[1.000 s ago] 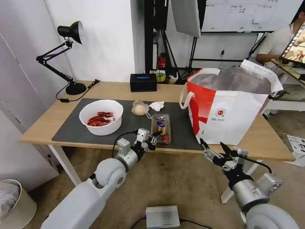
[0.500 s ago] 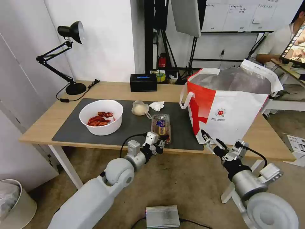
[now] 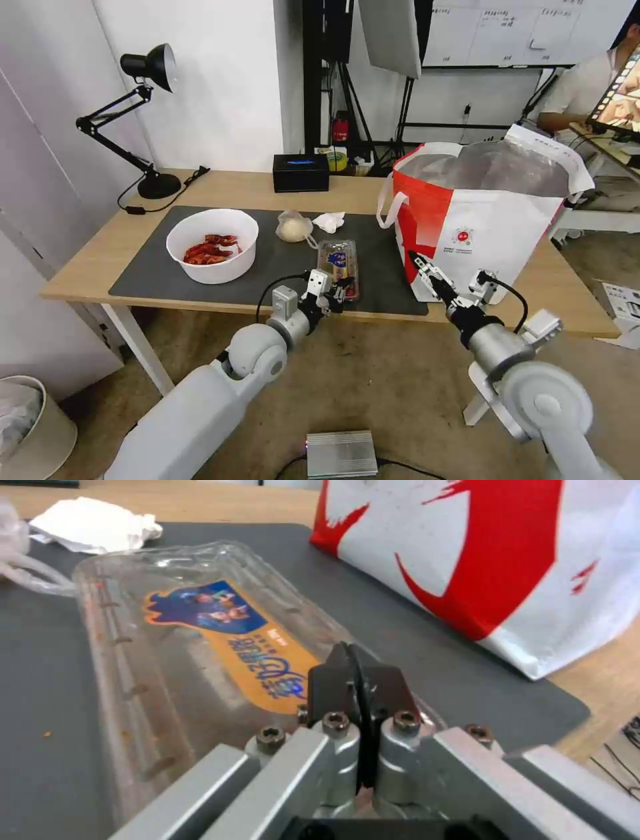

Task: Pick up the trash from the table and place it into the takeout bag.

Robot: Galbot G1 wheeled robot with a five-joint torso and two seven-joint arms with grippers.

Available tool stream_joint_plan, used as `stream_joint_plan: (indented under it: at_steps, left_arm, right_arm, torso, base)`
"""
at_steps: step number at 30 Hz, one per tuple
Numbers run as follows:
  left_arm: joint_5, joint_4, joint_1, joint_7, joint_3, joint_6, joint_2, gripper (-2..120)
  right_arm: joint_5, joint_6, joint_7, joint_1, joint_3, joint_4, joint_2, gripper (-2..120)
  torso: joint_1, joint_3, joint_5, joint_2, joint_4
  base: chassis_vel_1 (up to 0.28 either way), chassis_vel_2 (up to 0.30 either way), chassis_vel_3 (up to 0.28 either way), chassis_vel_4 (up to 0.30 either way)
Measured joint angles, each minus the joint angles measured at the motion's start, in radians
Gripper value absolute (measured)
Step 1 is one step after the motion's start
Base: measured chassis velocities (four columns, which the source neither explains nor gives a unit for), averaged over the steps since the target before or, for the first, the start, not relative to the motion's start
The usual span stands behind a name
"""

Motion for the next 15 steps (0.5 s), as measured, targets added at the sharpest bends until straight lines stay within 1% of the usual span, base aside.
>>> stream_joint_plan:
  at_steps: [8,15]
  left_arm:
    - [0.0,0.003,0.009,-0.004,-0.012,-0.001,0.001,0]
    - [-0.001,0.0,0.031,-0.008,-0.022,-0.003,0.003,0]
  right_arm:
    - [0.04,-0.029,0.013,0.065,-0.043,-0.071,0.0,100]
    - [0.062,-0.058,0.04,0.157,-0.12,-0.161,0.016,100]
  torso:
    - [0.0,0.0,-0.0001,0.0,0.0]
    - [0.0,0.0,-0.0001,0.0,0.0001]
  base:
    - [0.0,0.0,0.0,0.0]
    - [0.0,0.0,0.0,0.0]
